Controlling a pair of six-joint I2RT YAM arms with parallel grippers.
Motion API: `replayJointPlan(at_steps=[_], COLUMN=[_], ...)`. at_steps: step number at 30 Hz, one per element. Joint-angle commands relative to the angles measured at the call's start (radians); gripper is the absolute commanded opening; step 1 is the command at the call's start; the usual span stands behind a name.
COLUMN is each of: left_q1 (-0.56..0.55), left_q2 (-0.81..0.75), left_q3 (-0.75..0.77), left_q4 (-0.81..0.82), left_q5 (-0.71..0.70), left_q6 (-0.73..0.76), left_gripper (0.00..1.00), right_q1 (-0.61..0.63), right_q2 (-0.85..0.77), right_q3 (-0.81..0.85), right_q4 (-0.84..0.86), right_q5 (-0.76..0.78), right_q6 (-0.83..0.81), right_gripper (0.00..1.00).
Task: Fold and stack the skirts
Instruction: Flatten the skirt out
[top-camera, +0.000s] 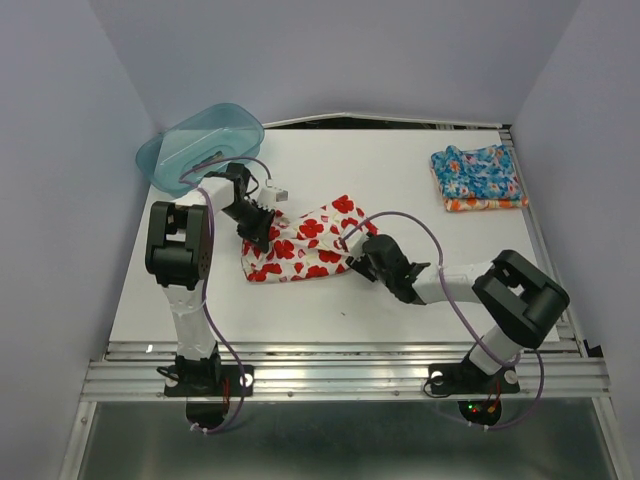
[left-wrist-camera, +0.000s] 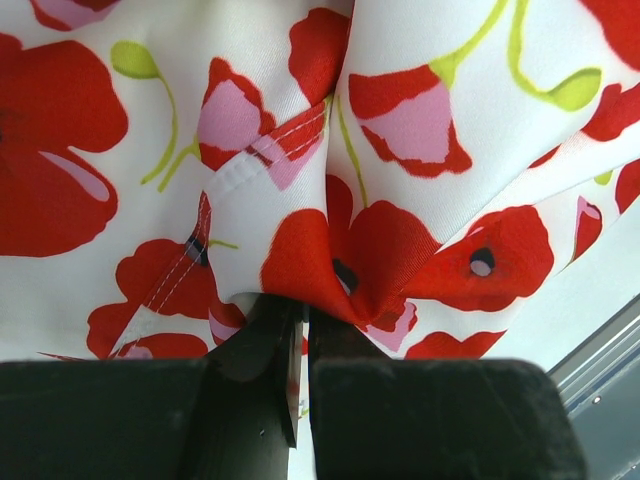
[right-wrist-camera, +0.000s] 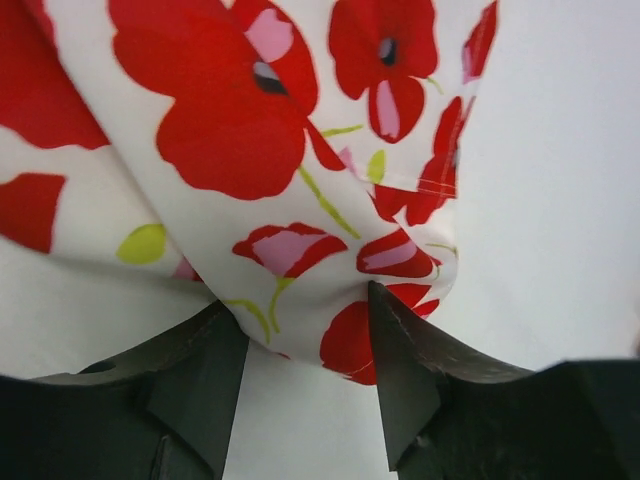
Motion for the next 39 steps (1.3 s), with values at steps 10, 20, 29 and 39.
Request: replayJointPlan(at_steps=[10, 20, 29, 39], left_q1=[0.038, 0.052, 0.050, 0.050], left_q2=[-0.021, -0.101, -0.123, -0.106], left_q3=[0.025, 0.046, 0.022, 0.029], left_q4=[-0.047, -0.044, -0.054, -0.052], left_q5=[-0.037, -0.039, -0.037, -0.025], left_q6=[0.019, 0.041, 0.042, 0.036], left_gripper=[0.00, 0.00, 0.00, 0.00], right_q1=[0.000, 0.000, 0.000, 0.000], right_q2=[0.029, -0.209, -0.183, -0.117], right_q3=[-0.171, -0.141, 0.066, -0.013], right_q4=[0.291, 0.144, -0.259, -0.171], right_q5=[0.262, 0.170, -0.170, -0.177], right_q6=[-0.186, -0.224, -0.100, -0.111], right_gripper=[0.40, 0.01, 0.60, 0.71])
